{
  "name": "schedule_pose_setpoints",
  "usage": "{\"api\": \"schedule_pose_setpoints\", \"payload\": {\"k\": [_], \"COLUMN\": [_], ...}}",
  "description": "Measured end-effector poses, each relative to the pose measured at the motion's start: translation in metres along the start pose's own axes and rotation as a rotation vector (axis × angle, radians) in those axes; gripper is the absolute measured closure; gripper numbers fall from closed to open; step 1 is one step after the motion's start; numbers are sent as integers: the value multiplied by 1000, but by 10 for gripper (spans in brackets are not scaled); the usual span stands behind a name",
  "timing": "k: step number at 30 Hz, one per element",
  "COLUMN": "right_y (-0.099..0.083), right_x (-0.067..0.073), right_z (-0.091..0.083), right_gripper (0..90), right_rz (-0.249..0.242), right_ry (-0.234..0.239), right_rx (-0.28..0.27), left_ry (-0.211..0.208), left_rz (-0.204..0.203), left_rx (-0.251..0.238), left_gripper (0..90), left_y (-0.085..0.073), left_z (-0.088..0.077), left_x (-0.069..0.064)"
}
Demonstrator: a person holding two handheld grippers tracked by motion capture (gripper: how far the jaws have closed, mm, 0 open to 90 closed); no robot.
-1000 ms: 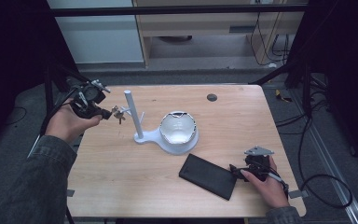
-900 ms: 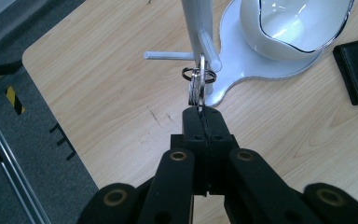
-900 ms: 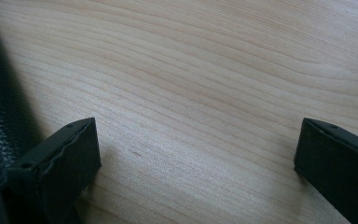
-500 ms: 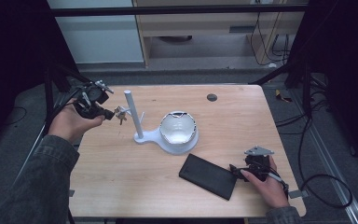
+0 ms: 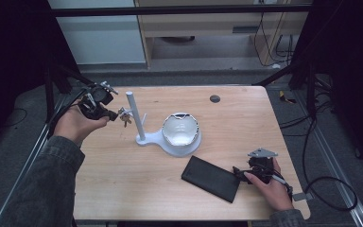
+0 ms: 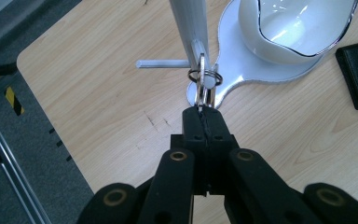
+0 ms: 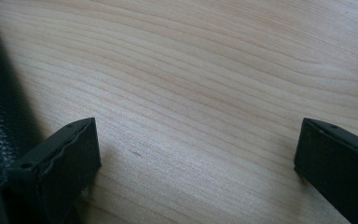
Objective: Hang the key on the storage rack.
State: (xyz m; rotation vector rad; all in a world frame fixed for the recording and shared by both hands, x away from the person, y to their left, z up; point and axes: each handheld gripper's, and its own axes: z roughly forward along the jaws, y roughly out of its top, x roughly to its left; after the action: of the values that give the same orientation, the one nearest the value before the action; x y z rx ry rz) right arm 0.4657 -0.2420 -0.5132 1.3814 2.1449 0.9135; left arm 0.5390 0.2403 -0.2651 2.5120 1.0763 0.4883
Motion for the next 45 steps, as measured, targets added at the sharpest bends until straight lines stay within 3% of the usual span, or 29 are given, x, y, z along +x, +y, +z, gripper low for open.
{"api": "schedule_pose_setpoints", "payload": {"k": [6,10,12,14,17,23,24,26,27,28,31,32,34,35,37,39,45], "right_y": [0,0,0,0,0,0,0,0,0,0,0,0,0,0,0,0,0], "right_x": [0,0,0,0,0,0,0,0,0,0,0,0,0,0,0,0,0], "right_z": [0,0,0,0,0,0,0,0,0,0,0,0,0,0,0,0,-1], "right_gripper": [4,4,4,4,4,4,4,4,4,4,4,4,4,4,5,4,7], "right_rz": [0,0,0,0,-1,-2,-1,-1,-1,-1,2,2,4,4,2,2,7], "right_ry": [0,1,1,0,1,2,2,3,2,2,-2,-2,0,0,-1,-2,-1], "right_rx": [0,0,0,2,2,1,1,1,1,1,0,0,0,0,0,0,1], "left_ry": [-5,-7,11,29,42,44,31,30,34,45,14,14,-48,-48,-89,-99,-162], "left_rz": [-16,-2,2,5,-6,-13,-6,2,9,19,60,60,56,56,87,117,110], "left_rx": [0,-15,-44,-88,-99,-148,-164,-178,-188,-197,-208,-208,-229,-229,-229,-231,-288], "left_gripper": [900,883,844,721,653,543,489,476,420,420,314,287,248,226,180,142,114], "left_y": [0,-2,-3,-9,-15,-48,-57,-64,-66,-69,-75,-75,-76,-76,-77,-76,-73], "left_z": [6,8,8,5,4,7,10,12,14,16,29,29,43,43,54,66,101], "left_x": [0,-1,-1,-2,-5,-25,-32,-40,-43,-47,-70,-70,-85,-85,-96,-105,-125]}}
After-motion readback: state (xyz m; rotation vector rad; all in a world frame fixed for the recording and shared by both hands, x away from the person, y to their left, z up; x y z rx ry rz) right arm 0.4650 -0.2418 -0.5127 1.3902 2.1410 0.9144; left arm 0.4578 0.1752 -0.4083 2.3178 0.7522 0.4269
